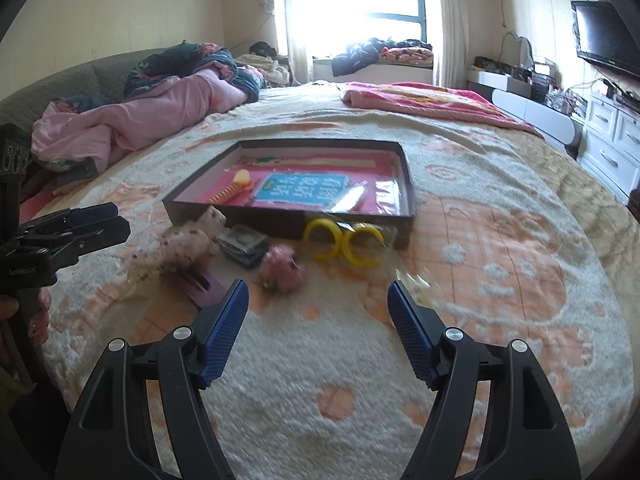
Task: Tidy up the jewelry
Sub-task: 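Withdraw both open tools from the box toward the remaining accessories, then grasp the pink-white polka-dot bow with the left tool while the right tool grasps the pearl earring packet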
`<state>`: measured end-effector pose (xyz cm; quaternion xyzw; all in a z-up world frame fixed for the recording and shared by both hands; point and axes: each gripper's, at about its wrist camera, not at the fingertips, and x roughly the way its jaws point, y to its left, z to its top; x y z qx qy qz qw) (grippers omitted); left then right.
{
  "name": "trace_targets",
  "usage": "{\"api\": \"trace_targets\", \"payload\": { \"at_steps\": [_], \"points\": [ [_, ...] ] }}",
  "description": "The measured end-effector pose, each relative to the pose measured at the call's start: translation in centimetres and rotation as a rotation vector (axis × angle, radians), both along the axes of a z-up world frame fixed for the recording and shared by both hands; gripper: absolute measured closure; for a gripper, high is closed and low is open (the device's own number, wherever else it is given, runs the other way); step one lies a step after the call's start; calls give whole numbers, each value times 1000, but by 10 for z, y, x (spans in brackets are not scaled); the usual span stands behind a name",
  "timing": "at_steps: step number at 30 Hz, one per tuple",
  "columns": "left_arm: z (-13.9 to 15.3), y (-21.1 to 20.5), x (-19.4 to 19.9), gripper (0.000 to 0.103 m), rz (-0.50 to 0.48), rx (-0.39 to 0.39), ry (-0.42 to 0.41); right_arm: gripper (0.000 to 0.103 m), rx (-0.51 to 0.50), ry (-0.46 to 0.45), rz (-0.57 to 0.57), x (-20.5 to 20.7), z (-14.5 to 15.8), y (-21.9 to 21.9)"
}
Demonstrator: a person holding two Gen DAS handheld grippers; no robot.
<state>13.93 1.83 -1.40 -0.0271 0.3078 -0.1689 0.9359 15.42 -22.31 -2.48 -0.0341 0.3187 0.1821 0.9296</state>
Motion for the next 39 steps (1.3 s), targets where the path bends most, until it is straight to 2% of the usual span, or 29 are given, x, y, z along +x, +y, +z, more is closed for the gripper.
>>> {"api": "trace_targets", "payload": {
  "at_steps": [5, 16, 24, 30, 31, 38, 39],
  "points": [
    [-7, -21, 1, 25, -49, 32, 10, 33, 5, 9, -25, -3, -5, -9],
    [-28, -36, 18, 26, -39, 48, 75, 30, 23, 37, -134, 12, -16, -36],
    [-35, -44, 31, 44, -34, 57, 111, 30, 42, 106, -198, 40, -34, -54],
    [-38, -45, 41, 52, -16, 49, 135, 30, 35, 150, -187, 57, -45, -52],
    [-38, -46, 42, 56, -15, 48, 141, 30, 33, 154, -186, 60, -46, -51],
    [-39, -44, 47, 79, -2, 28, 160, 45, 30, 165, -185, 69, -49, -50],
    [-38, -44, 46, 82, -4, 25, 157, 49, 26, 164, -187, 69, -49, -51]
  ]
}}
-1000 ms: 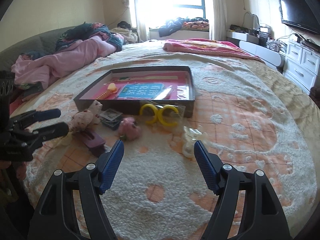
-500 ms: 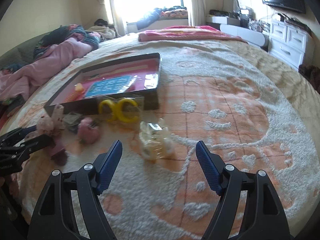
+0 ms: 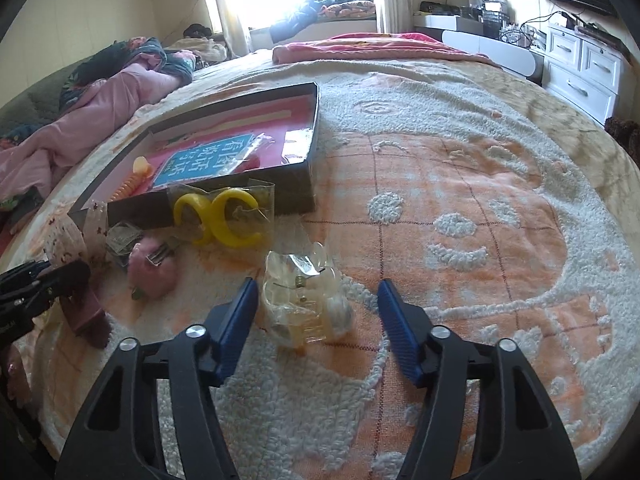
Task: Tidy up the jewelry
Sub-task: 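Grasp the pink-white polka-dot bow with the left tool while the right tool grasps the pearl earring packet, then lower the bow into the box with the left tool while the right tool drops the earring packet inside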
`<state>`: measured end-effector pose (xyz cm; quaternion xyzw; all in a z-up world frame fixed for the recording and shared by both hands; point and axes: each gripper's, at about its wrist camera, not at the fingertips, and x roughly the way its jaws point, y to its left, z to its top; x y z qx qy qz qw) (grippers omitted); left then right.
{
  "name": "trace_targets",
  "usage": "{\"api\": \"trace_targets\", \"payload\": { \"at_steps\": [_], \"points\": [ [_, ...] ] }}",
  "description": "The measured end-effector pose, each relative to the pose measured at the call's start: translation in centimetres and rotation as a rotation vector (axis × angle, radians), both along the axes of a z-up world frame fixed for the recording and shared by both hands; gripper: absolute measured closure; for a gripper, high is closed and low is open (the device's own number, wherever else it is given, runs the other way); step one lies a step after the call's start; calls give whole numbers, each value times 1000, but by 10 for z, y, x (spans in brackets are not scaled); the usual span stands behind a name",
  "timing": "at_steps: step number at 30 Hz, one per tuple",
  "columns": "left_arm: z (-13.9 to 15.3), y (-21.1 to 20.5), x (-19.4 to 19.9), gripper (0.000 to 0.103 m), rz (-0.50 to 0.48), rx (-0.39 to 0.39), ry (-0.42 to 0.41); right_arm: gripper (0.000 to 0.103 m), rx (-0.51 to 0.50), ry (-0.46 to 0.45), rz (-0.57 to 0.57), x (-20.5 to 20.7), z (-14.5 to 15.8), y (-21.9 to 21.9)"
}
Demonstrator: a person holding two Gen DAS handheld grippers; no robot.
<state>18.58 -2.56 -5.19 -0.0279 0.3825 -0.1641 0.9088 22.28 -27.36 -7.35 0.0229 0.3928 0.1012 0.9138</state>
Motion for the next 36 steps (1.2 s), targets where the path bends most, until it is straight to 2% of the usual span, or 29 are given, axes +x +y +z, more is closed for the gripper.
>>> {"api": "trace_targets", "payload": {
  "at_steps": [1, 3, 16, 25, 36],
  "points": [
    [1, -1, -1, 86, -1, 1, -6, 57, -3, -1, 2, 0, 0, 0],
    [3, -3, -4, 88, -6, 7, -17, 65, -4, -4, 16, 0, 0, 1],
    [20, 0, -17, 92, -16, -20, -69, 66, 30, -35, 105, -23, 11, 15],
    [28, 29, -19, 92, 56, -53, -80, 66, 51, -80, 217, -42, 32, 52],
    [33, 61, -12, 92, 146, -80, -96, 66, 50, -118, 299, -36, 50, 88]
  ]
}}
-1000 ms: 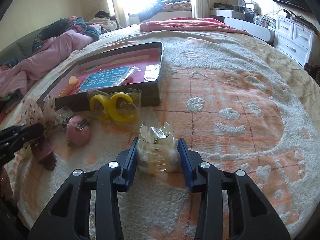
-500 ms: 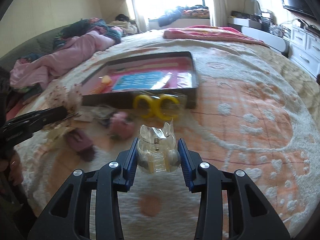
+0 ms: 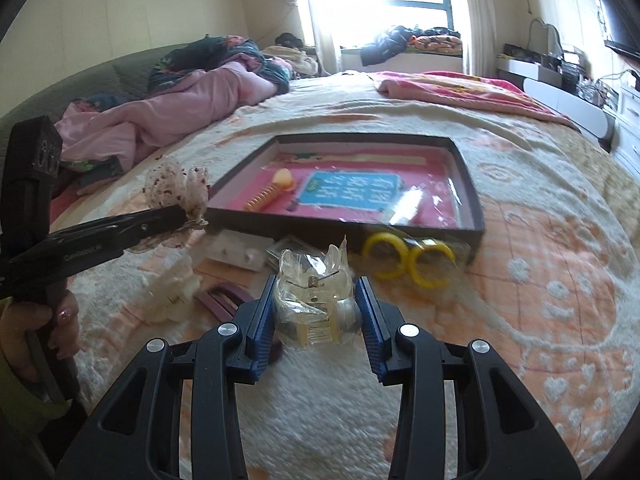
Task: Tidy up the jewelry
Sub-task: 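Lower the bow into the box with the left tool while the right tool drops the earring packet inside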
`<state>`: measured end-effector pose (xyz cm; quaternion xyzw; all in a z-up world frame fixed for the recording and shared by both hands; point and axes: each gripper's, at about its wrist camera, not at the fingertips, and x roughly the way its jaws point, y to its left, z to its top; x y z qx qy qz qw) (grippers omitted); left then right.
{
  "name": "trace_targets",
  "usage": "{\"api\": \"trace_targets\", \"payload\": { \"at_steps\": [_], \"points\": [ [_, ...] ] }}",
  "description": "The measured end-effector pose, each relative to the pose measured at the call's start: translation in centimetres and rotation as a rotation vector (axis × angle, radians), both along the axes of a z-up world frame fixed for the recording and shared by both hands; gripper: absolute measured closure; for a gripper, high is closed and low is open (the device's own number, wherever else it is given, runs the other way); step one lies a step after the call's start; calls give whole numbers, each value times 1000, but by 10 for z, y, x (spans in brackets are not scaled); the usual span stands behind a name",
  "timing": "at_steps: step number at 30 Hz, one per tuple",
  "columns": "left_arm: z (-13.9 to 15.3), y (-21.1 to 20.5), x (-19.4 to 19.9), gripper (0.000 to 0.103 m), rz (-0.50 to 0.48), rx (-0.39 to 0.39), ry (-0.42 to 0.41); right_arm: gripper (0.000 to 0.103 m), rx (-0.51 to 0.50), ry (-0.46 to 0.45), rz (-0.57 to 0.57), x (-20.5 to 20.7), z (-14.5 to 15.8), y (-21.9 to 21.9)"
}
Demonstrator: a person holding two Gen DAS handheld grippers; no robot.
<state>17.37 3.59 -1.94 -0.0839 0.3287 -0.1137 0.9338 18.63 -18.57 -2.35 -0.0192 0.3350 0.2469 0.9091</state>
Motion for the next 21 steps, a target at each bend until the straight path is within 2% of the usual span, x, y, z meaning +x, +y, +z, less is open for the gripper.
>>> {"api": "trace_targets", "payload": {
  "at_steps": [14, 21],
  "points": [
    [7, 19, 22, 92, 49, 2, -18, 66, 16, -58, 25, 39, 24, 26],
    [8, 13, 39, 92, 43, 15, -16, 66, 14, -66, 13, 60, 23, 28]
  ]
}}
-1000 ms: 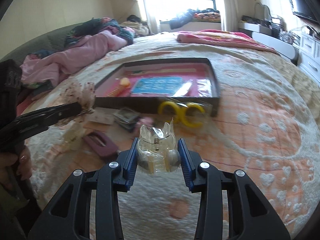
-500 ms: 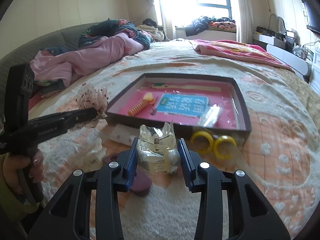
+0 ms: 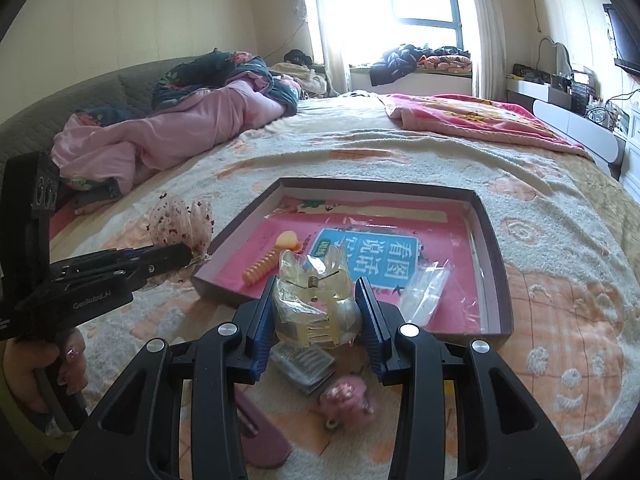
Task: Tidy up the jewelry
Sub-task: 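Lower the bow into the box with the left tool while the right tool drops the earring packet inside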
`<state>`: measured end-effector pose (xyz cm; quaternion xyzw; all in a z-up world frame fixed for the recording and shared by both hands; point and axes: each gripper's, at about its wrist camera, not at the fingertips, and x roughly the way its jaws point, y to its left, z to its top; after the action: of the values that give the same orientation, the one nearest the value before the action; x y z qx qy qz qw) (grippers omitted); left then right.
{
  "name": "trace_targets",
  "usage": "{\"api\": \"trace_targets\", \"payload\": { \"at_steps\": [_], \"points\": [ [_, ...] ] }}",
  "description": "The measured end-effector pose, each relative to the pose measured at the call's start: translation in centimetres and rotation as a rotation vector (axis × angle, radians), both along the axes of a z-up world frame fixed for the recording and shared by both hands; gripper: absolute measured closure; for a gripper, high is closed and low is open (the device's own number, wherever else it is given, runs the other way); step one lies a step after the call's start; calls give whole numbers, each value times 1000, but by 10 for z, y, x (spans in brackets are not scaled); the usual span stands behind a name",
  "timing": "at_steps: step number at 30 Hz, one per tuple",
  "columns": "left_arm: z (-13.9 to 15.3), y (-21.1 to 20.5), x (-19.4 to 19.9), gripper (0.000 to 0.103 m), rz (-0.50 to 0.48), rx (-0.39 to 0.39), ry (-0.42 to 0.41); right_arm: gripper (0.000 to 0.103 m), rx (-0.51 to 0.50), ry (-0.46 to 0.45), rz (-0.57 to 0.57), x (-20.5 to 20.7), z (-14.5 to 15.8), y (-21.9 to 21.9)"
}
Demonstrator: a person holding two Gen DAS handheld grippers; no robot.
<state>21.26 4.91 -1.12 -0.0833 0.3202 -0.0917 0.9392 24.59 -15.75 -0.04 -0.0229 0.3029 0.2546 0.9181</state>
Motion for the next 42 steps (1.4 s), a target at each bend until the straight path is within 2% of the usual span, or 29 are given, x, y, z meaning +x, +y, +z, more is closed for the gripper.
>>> {"api": "trace_targets", "payload": {
  "at_steps": [12, 23, 42],
  "points": [
    [-5, -20, 42, 91, -36, -6, 49, 66, 3, 28, -101, 44, -10, -28],
    [-13, -60, 77, 91, -116, 37, 105, 66, -27, 68, -181, 78, -27, -53],
    [-33, -93, 101, 90, -166, 92, 194, 66, -31, 110, -222, 97, -42, -70]
  ]
}}
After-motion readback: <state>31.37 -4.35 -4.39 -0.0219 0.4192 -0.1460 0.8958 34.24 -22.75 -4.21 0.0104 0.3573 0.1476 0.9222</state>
